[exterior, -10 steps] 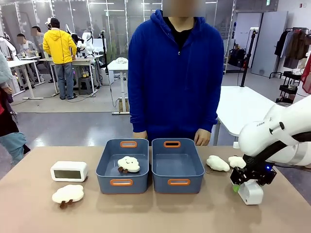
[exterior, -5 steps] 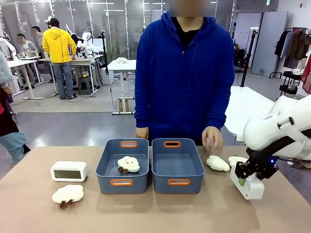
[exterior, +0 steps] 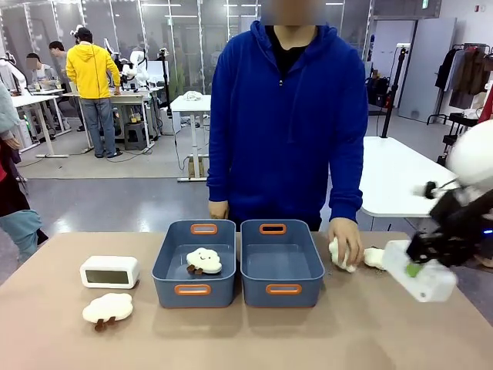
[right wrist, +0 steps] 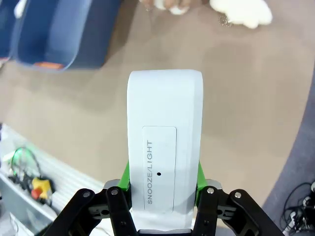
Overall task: Sort the digital clocks into the basket.
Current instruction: Pick up the Digital clock from the table and place it into the empty Plastic storage basket.
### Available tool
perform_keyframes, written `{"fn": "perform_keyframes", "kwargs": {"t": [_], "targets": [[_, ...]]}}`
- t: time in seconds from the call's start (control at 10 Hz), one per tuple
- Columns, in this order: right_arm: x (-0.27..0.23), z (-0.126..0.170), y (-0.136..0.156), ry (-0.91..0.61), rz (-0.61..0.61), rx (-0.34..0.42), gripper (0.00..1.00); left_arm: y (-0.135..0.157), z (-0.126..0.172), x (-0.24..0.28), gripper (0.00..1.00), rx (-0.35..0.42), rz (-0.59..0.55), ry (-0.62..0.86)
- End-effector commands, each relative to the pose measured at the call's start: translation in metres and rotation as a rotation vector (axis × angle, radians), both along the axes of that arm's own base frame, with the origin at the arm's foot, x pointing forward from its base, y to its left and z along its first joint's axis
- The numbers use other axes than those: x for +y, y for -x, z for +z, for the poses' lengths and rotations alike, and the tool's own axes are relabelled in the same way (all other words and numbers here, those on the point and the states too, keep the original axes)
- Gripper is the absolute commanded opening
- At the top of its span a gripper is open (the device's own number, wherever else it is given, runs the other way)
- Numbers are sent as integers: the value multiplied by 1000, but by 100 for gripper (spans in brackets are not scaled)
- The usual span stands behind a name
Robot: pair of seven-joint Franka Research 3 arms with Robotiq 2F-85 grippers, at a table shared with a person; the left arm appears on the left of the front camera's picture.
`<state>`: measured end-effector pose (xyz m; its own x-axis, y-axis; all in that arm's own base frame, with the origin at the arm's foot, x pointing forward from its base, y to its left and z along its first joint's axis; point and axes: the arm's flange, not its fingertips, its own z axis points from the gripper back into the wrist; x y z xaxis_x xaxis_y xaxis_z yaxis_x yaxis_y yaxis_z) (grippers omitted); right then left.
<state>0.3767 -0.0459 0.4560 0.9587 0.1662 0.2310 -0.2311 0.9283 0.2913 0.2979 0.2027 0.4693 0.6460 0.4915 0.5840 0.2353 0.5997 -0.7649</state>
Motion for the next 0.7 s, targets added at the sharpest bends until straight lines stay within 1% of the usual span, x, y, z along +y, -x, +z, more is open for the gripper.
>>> {"fn": "perform_keyframes", "kwargs": {"t": [0.0,0.1,0.3,0.6], "targets": [[-52,19,30,-96,18,-55,0,-2,1,1,100,-16,-2,15],[-74,27,44,-154,0,-91,0,-2,1,1,100,-16,-2,15],[-97,34,52,-244,-15,-146,0,-2,1,1,100,-16,-2,15],[-98,33,51,-262,-15,-155,0,-2,1,1,100,-16,-2,15]]}}
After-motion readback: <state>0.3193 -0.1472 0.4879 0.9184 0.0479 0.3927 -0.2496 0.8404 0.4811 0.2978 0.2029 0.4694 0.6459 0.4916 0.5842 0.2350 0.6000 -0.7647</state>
